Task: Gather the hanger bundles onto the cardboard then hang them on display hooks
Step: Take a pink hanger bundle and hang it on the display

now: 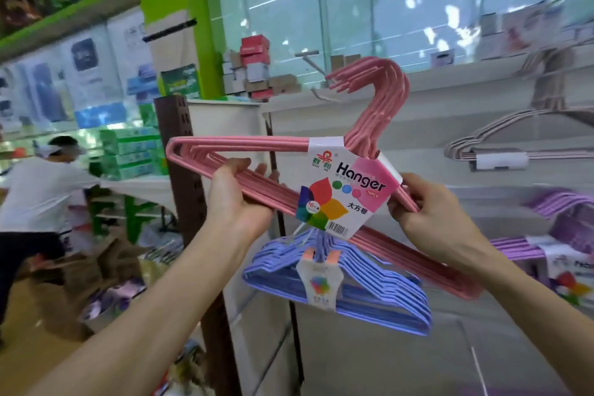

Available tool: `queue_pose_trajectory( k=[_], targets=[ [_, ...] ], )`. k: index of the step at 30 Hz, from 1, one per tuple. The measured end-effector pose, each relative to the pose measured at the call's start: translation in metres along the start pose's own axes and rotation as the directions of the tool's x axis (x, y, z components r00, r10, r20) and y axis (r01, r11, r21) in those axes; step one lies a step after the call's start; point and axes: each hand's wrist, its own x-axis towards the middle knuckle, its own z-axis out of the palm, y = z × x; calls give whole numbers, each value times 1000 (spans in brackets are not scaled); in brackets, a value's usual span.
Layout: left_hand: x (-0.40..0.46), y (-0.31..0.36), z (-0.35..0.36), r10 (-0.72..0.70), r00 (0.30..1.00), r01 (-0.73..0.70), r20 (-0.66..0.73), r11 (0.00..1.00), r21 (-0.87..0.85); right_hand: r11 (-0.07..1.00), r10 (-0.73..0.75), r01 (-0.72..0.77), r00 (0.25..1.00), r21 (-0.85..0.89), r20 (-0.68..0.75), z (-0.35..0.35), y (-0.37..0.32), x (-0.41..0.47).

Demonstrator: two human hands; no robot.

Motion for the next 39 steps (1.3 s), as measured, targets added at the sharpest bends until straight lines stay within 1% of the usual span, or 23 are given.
queue_pose_trajectory(
  k=[4,7,14,18,24,31,39],
  targets=[
    [31,0,14,-64,995,59,75,996,59,994,84,-87,996,-70,-41,-4,0,10],
    [54,-3,23,-105,990,99,91,993,67,982,134,-139,990,-126,-46,-11,0,27],
    [96,-12,40,-135,985,132,111,991,31,939,144,-135,990,-315,5,-29,-2,82],
    [116,-21,43,-143,982,144,120,990,-7,934,143,-118,988,-336,50,-36,-5,109],
    [136,-31,42,-147,987,150,67,988,-34,908,164,-97,978,-408,132,-36,-5,141],
    [160,-35,35,-148,989,148,7,987,-57,878,149,-34,967,-477,206,-25,-14,161],
    [185,-47,14,-197,980,196,-27,979,-55,878,159,-22,956,-478,248,-8,6,166]
  ],
)
